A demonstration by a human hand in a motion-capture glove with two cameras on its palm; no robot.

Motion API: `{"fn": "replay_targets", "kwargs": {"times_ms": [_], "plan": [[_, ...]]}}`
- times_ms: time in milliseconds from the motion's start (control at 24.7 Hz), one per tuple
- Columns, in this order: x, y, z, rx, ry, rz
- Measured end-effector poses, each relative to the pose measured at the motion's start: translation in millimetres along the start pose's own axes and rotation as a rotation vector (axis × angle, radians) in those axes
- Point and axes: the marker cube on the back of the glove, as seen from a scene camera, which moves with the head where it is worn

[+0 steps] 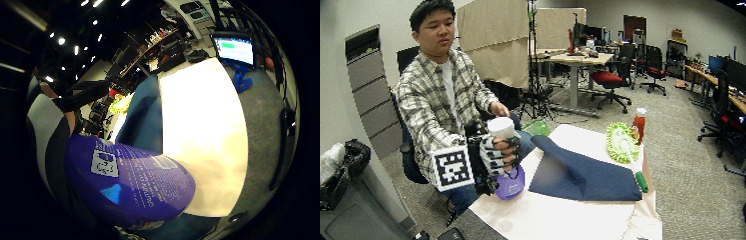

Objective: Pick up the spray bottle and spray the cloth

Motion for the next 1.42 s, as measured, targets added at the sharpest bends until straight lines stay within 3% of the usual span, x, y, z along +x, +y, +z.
{"fn": "replay_targets", "kwargs": {"times_ms": [689, 1419], "plan": [[-84.6, -56.3, -13.9, -0.111, 0.181, -0.136], [-110.4, -60.3, 55.8, -0.347, 0.358, -0.212]]}}
